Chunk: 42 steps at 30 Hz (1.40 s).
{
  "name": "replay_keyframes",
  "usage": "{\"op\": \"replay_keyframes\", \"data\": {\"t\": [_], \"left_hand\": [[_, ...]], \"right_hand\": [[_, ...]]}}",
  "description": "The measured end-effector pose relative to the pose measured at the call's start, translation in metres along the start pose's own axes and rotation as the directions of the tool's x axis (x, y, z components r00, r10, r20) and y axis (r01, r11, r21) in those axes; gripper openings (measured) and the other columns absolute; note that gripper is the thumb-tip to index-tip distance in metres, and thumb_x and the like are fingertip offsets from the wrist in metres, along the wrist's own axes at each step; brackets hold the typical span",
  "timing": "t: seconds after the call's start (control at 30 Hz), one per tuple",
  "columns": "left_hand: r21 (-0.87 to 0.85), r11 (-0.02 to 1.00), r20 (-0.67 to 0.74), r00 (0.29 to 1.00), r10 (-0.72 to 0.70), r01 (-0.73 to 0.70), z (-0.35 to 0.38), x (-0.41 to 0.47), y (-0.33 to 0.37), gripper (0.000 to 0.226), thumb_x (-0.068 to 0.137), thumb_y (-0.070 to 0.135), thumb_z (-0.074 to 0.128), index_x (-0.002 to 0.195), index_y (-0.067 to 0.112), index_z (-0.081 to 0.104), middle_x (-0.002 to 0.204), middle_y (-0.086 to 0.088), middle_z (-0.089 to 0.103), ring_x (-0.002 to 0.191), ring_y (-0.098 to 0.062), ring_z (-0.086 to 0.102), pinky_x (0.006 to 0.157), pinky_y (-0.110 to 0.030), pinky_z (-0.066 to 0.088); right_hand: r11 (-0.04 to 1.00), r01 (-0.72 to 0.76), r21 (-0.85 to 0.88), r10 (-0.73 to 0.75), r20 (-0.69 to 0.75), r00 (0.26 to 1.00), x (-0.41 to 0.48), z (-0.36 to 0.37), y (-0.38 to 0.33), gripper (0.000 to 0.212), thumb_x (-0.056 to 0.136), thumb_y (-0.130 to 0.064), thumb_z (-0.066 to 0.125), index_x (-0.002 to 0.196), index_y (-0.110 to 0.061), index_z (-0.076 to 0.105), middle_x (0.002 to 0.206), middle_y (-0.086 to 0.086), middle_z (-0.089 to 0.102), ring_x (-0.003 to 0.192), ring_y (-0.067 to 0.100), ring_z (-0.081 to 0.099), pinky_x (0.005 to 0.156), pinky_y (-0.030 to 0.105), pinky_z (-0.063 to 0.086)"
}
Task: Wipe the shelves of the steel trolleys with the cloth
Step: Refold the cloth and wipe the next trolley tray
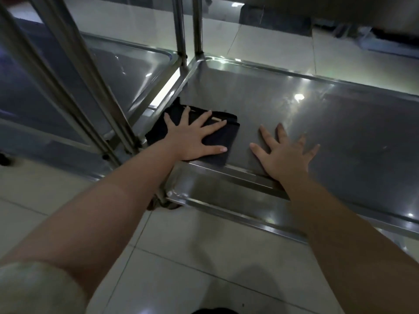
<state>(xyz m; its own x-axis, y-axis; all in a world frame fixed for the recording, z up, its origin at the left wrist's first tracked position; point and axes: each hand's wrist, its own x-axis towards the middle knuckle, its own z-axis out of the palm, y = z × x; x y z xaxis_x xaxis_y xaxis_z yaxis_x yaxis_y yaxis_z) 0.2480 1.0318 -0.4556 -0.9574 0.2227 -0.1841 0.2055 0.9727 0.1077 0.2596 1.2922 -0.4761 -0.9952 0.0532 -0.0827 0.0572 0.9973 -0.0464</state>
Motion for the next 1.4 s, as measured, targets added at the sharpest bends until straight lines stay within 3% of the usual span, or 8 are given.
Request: {"op": "replay_keyframes", "data": {"t": [0.2, 0.43, 0.6, 0.83, 1.0, 1.13, 1.3, 1.4], "left_hand": [[-0.035, 0.998, 0.082, 0.995, -0.057, 0.060, 0.003, -0.037, -0.020, 0.084, 0.052, 0.104, 0.006, 0.128, 0.077, -0.016, 0.158, 0.024, -0.018, 0.146, -0.037, -0.021, 0.101, -0.076, -0.016], [-0.009, 0.995, -0.021, 0.995, -0.099, 0.099, -0.012, 0.034, -0.001, 0.090, 0.052, 0.103, 0.005, 0.135, 0.072, -0.009, 0.162, 0.018, -0.006, 0.147, -0.040, -0.013, 0.100, -0.080, -0.011], [-0.024, 0.986, 0.012, 0.986, -0.167, 0.167, -0.029, 0.075, 0.008, 0.089, 0.059, 0.101, 0.015, 0.140, 0.069, -0.004, 0.162, 0.018, -0.008, 0.147, -0.036, -0.014, 0.099, -0.080, -0.010], [-0.024, 0.996, 0.041, 0.995, -0.087, 0.088, -0.002, 0.004, -0.003, 0.086, 0.049, 0.106, 0.011, 0.126, 0.079, -0.015, 0.160, 0.023, -0.013, 0.147, -0.035, -0.015, 0.100, -0.077, -0.010], [-0.018, 0.986, 0.098, 0.982, -0.160, 0.163, -0.009, -0.029, -0.030, 0.082, 0.054, 0.102, 0.015, 0.126, 0.079, -0.015, 0.158, 0.026, -0.016, 0.148, -0.030, -0.016, 0.106, -0.074, -0.009], [0.000, 0.989, 0.077, 0.986, -0.149, 0.149, -0.008, -0.030, -0.024, 0.082, 0.054, 0.102, 0.012, 0.127, 0.077, -0.017, 0.159, 0.023, -0.016, 0.148, -0.031, -0.017, 0.106, -0.073, -0.012], [-0.031, 0.983, 0.098, 0.979, -0.178, 0.182, -0.003, -0.024, 0.005, 0.084, 0.043, 0.107, 0.008, 0.116, 0.081, -0.025, 0.159, 0.021, -0.020, 0.145, -0.038, -0.022, 0.100, -0.076, -0.017], [-0.009, 0.995, 0.055, 0.994, -0.099, 0.100, 0.008, -0.008, 0.079, 0.095, 0.045, 0.107, 0.008, 0.130, 0.073, -0.020, 0.159, 0.018, -0.021, 0.143, -0.044, -0.023, 0.096, -0.081, -0.015]], "right_hand": [[1.000, 0.005, -0.016, -0.005, -0.001, 1.000, -0.002, 0.000, -0.006, 0.075, 0.072, -0.090, -0.005, 0.142, -0.063, -0.008, 0.163, -0.012, 0.000, 0.143, 0.052, -0.004, 0.104, 0.075, -0.008], [1.000, 0.008, -0.007, -0.008, -0.007, 1.000, -0.004, -0.002, -0.006, 0.073, 0.076, -0.088, 0.001, 0.144, -0.061, -0.004, 0.163, -0.012, -0.002, 0.143, 0.052, -0.006, 0.105, 0.075, -0.007], [1.000, -0.008, 0.021, 0.008, 0.023, 1.000, -0.001, -0.003, -0.006, 0.073, 0.076, -0.088, 0.005, 0.143, -0.063, -0.005, 0.163, -0.015, -0.005, 0.144, 0.049, -0.010, 0.105, 0.075, -0.009], [0.999, 0.002, 0.048, -0.002, 0.007, 1.000, 0.000, -0.001, 0.000, 0.075, 0.074, -0.089, 0.005, 0.144, -0.061, -0.002, 0.163, -0.014, -0.004, 0.144, 0.048, -0.011, 0.103, 0.073, -0.013], [0.997, 0.043, 0.070, -0.045, 0.024, 0.999, -0.007, -0.006, -0.002, 0.074, 0.078, -0.087, 0.008, 0.146, -0.058, 0.005, 0.163, -0.014, 0.001, 0.146, 0.045, -0.006, 0.106, 0.071, -0.008], [0.994, 0.106, -0.006, -0.106, 0.020, 0.994, -0.009, -0.015, 0.059, 0.082, 0.075, -0.090, 0.008, 0.148, -0.053, 0.006, 0.163, -0.012, 0.004, 0.147, 0.039, 0.007, 0.115, 0.064, 0.005], [0.998, -0.063, -0.014, 0.064, 0.085, 0.994, -0.013, -0.014, 0.144, 0.083, 0.056, -0.099, -0.005, 0.133, -0.070, -0.010, 0.159, -0.027, -0.007, 0.145, 0.047, 0.000, 0.107, 0.074, -0.006], [0.998, -0.062, -0.001, 0.062, 0.053, 0.997, -0.012, -0.009, 0.143, 0.080, 0.063, -0.096, 0.000, 0.137, -0.068, -0.007, 0.160, -0.026, -0.006, 0.145, 0.047, -0.001, 0.107, 0.074, -0.005]]}}
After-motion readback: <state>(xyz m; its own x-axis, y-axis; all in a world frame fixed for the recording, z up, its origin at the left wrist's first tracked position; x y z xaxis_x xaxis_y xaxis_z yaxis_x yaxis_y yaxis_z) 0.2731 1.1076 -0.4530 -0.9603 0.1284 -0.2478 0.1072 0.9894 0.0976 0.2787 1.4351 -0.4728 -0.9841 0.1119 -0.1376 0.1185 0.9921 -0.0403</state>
